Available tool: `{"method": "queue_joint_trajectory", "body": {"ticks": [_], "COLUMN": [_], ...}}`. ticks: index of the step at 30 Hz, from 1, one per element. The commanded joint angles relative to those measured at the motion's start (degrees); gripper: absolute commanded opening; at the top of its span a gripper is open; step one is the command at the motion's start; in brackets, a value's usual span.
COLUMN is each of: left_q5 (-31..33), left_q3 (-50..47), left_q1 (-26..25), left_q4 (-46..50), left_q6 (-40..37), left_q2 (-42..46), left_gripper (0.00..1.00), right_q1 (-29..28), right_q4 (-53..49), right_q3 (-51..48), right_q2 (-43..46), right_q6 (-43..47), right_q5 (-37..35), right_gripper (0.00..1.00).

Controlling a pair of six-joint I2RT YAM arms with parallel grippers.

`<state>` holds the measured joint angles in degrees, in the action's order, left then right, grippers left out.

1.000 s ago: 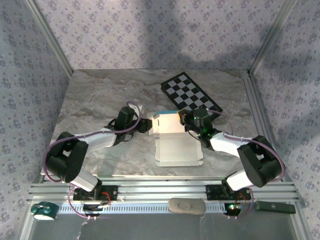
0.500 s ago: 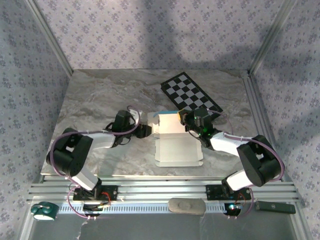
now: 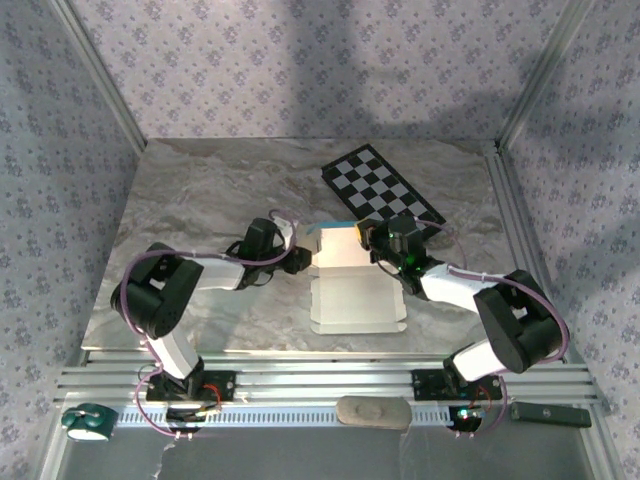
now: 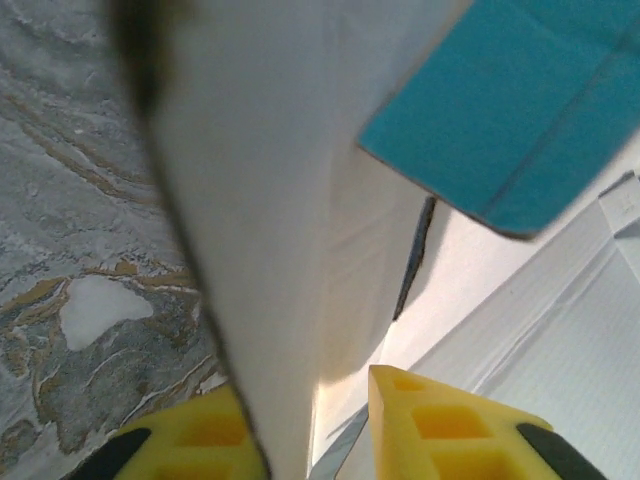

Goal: Fold the paper box

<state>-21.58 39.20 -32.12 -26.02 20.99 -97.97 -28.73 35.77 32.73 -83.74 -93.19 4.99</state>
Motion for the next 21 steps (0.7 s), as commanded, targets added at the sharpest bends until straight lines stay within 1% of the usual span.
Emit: {"method": "queue_joint_trajectory", "body": {"ticks": [1, 9, 14, 16, 21], "left_q5": [1.95, 5.57, 6.78, 8.19, 13.07], "left_q3": [1.54, 1.8, 2.89, 3.27, 4.08], "left_q1": [-0.36, -1.43, -2.56, -3.01, -4.15], "left_q4": [-0.95, 2.8, 4.57, 5.53, 8.92], "left_q6": [-0.34, -1.37, -2.01, -1.86, -1.88], "left_q2": [-0.74, 0.5, 0.15, 0.37, 1.68], "left_gripper": [0.23, 0.18, 0.11, 0.05, 0.0], "right_q1": [0.54, 0.57, 0.28, 0.17, -0.18], "right_q4": [-0.09, 0.02, 0.0, -0.08, -0.68], "right_q3": [1.16, 1.0, 1.03, 1.07, 1.41], "right_q2": [-0.81, -0.84, -0.84, -0.86, -0.81], "right_q6": [-0.3, -0.33, -0.42, -0.42, -0.31], "right_q5": [0.4, 0.23, 0.1, -0.06, -0.46], "right_gripper": [0.0, 0.0, 0.0, 0.0, 0.0]}}
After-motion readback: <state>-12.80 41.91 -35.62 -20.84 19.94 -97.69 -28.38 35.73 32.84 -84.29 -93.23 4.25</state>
